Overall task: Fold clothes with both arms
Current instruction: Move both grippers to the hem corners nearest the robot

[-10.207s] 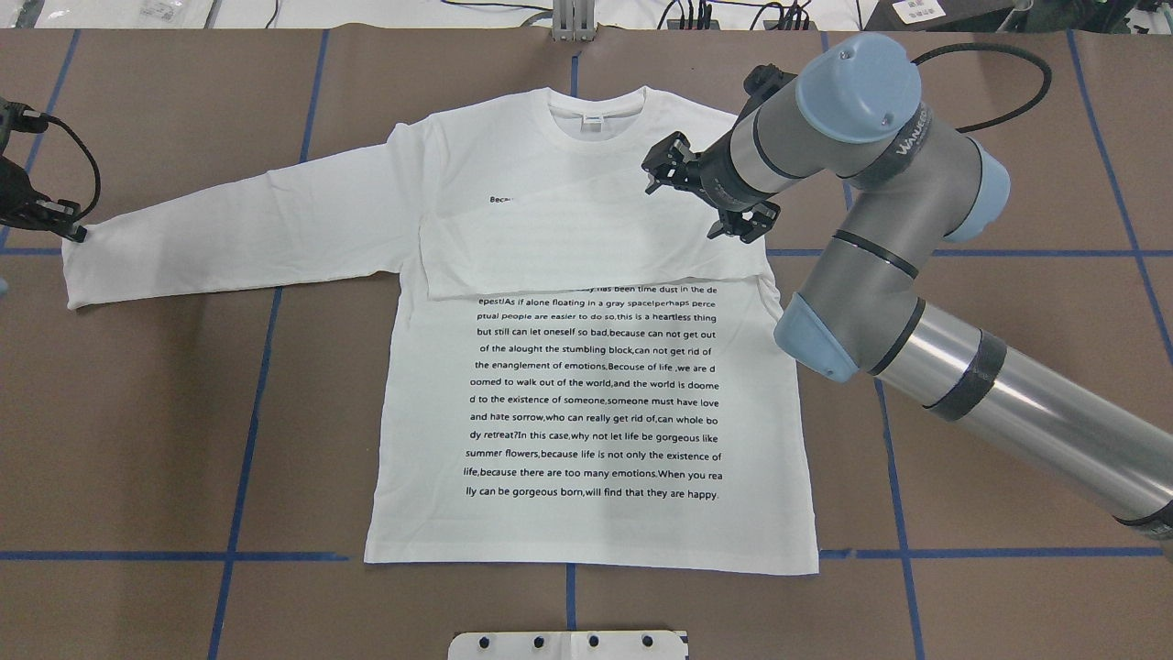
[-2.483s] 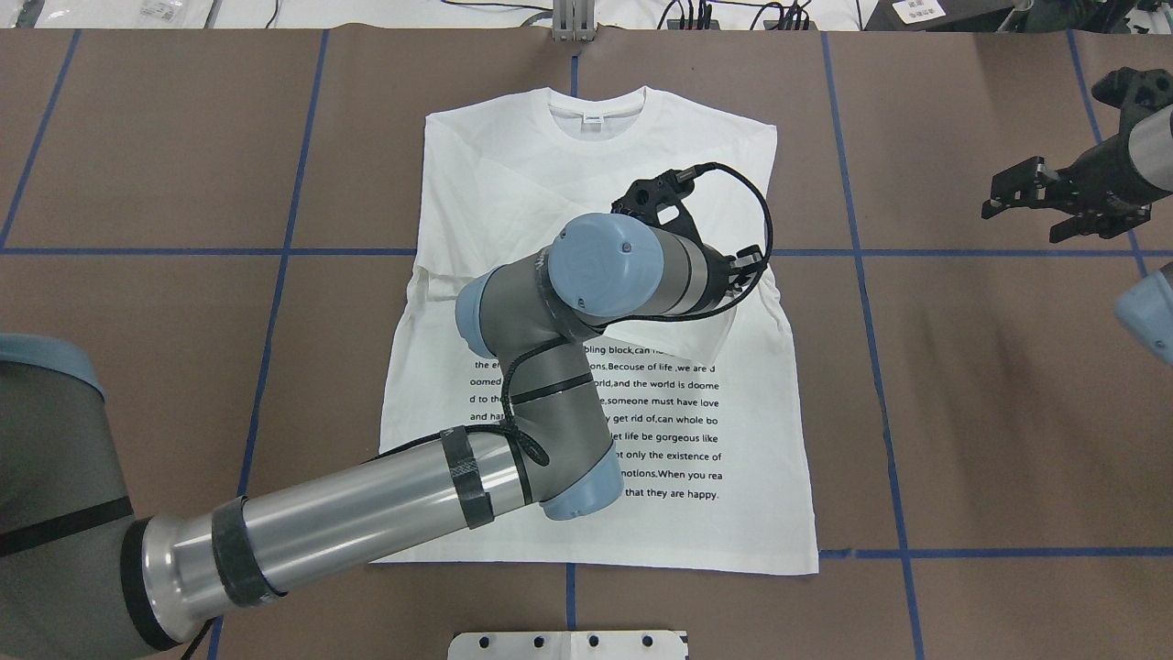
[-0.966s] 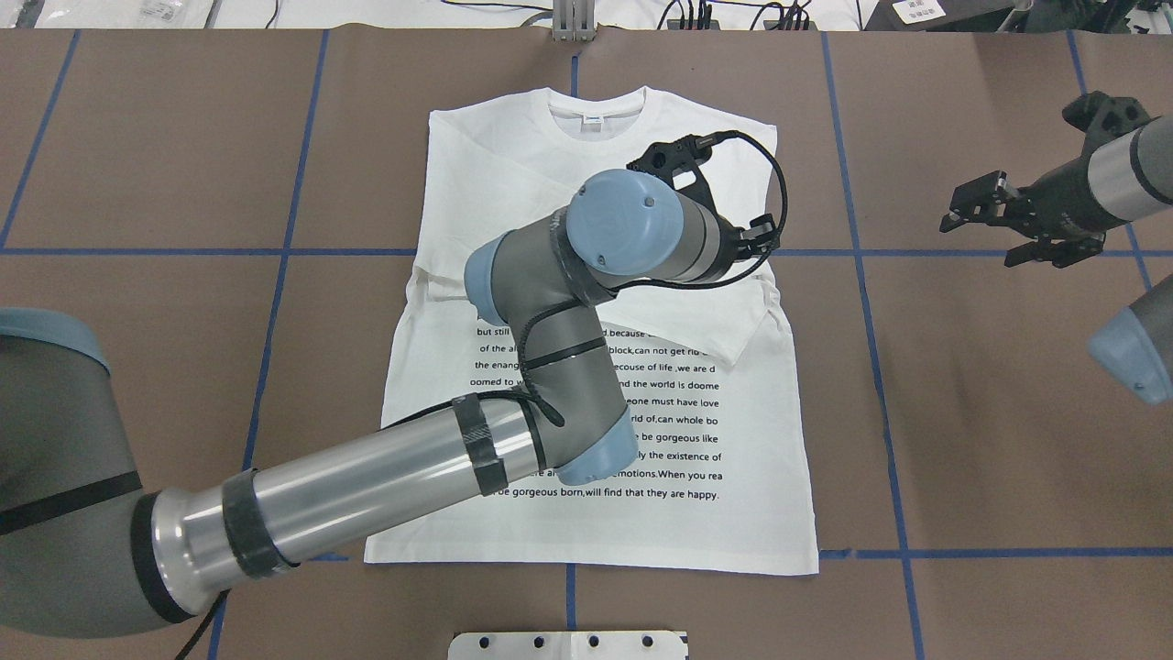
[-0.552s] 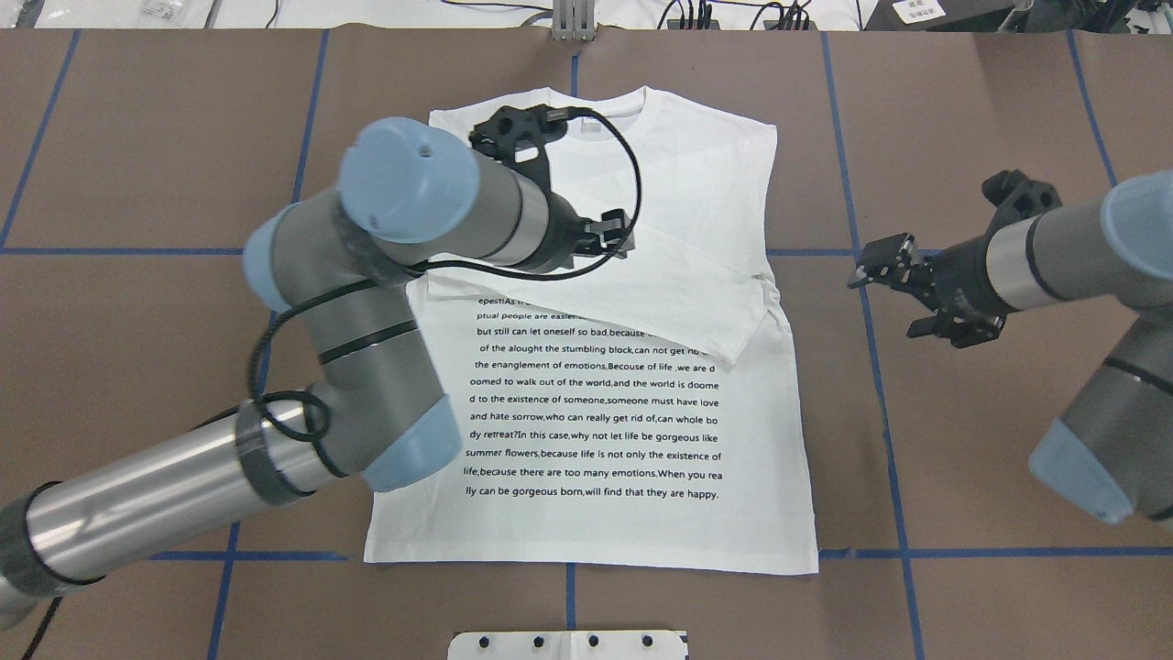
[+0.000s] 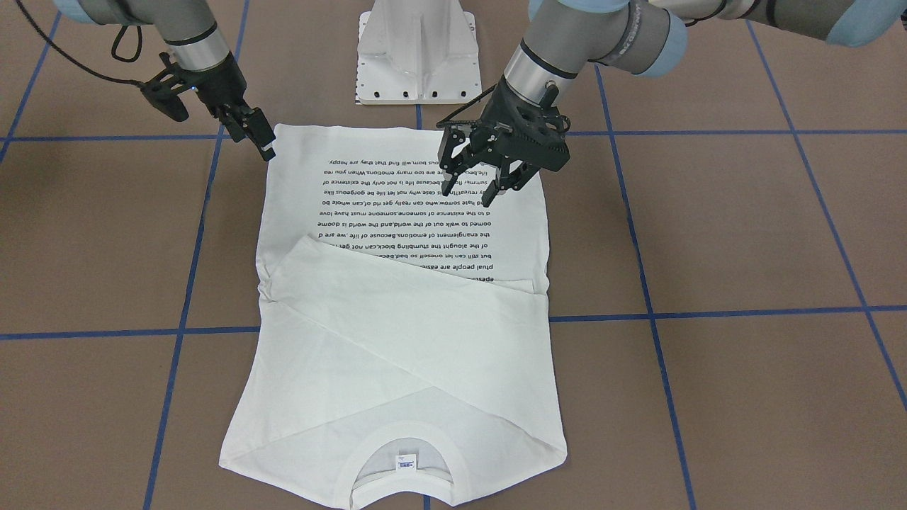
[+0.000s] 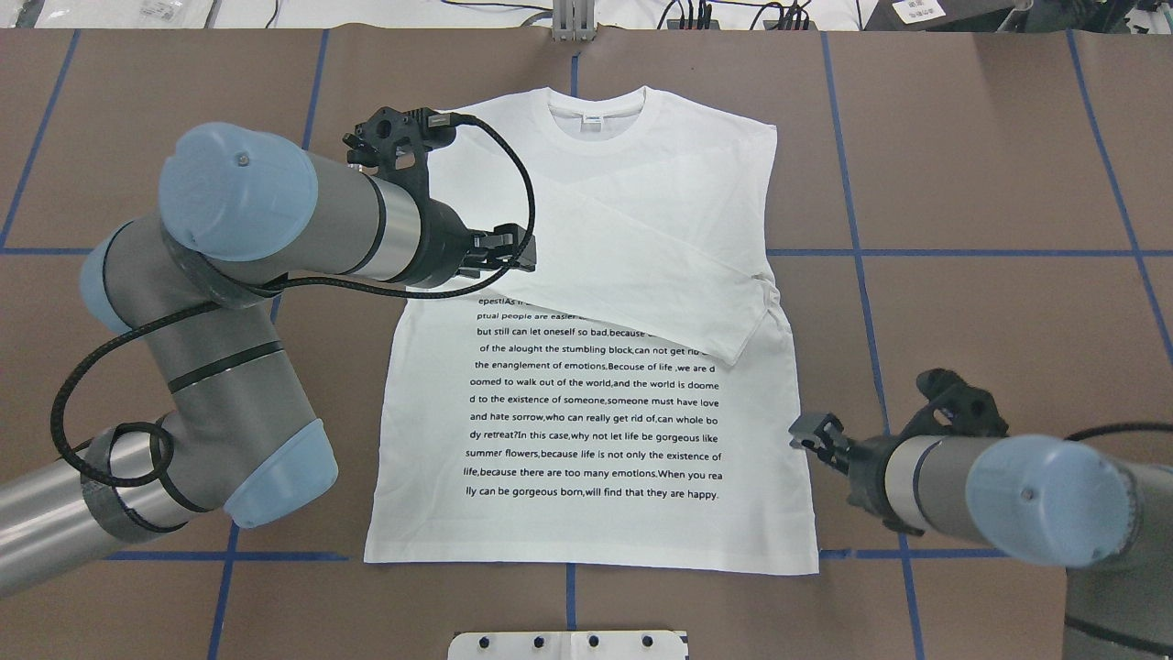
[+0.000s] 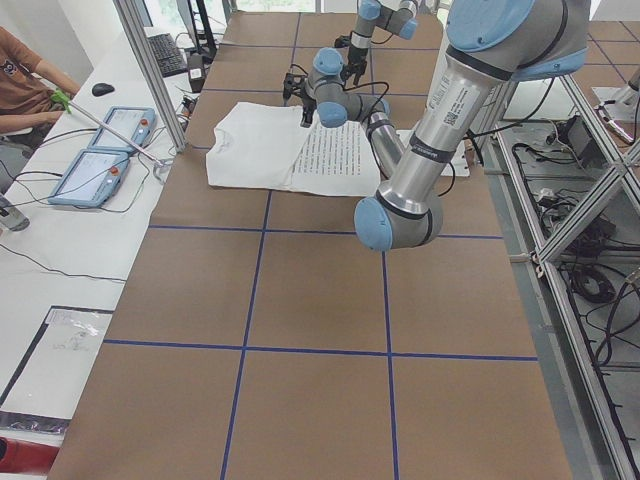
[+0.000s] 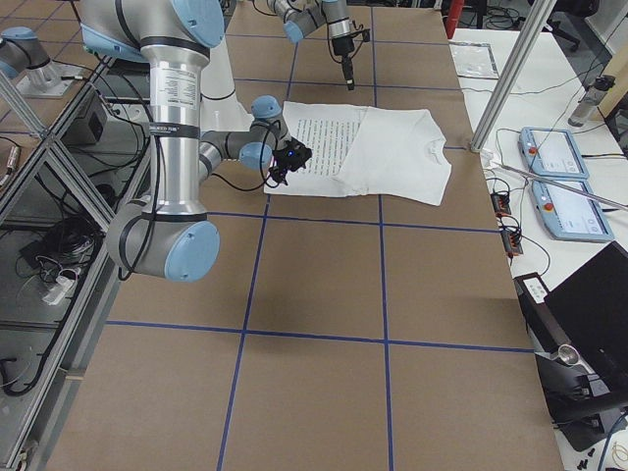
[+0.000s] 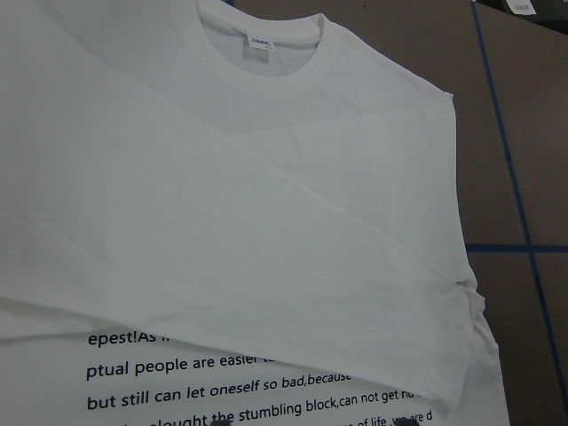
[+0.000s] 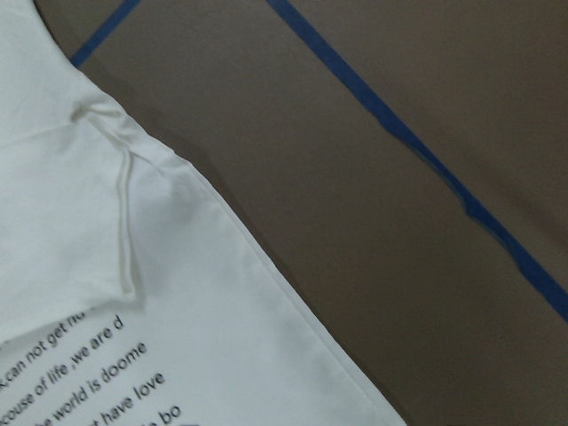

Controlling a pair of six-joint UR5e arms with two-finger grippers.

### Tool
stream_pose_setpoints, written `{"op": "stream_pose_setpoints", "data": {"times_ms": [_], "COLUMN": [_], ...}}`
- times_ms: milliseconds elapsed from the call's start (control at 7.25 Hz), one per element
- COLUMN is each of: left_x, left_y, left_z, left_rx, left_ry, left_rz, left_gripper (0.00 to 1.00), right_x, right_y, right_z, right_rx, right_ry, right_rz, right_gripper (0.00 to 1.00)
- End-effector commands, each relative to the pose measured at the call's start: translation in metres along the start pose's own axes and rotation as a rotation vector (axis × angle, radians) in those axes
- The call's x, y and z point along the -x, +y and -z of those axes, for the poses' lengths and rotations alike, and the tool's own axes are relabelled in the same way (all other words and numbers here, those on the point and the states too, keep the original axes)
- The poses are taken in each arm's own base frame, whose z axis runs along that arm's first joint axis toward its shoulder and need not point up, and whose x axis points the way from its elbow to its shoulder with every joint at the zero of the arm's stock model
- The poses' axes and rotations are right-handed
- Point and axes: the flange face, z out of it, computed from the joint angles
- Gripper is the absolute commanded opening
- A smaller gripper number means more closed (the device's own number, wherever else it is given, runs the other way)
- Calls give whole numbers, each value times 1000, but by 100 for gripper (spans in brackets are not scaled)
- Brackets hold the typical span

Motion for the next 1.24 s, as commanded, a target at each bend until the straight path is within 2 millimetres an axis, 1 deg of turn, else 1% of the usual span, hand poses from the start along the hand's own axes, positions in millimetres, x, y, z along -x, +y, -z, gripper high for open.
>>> {"op": "stream_pose_setpoints", "data": {"times_ms": [0,138,276,414,552,690,828,966,1103], "left_x": [3,4,5,5,5,6,8,9,10], "left_y": [0,0,0,0,1,1,1,2,2], "left_z": [0,0,0,0,0,-1,-1,-2,-2], "left_rx": [-5,-5,-6,-8,-7,-7,-6,-4,-5], "left_ry": [-5,-7,-9,-8,-9,-11,-14,-15,-16], "left_rz": [4,6,6,6,6,6,7,8,8], "left_gripper": [70,71,71,71,71,71,71,71,71], "right_x": [-37,-39,-45,-49,-51,-53,-54,-56,-56], "right_y": [59,66,65,68,68,71,73,76,75], "right_z": [-21,-22,-33,-40,-41,-42,-42,-42,-41], "right_rx": [-18,-17,-31,-35,-37,-33,-29,-26,-27], "right_ry": [39,35,52,64,66,71,73,76,76], "right_rz": [-40,-29,-23,-16,-14,-11,-7,-3,-3], "right_gripper": [86,87,86,86,85,81,64,46,4]}}
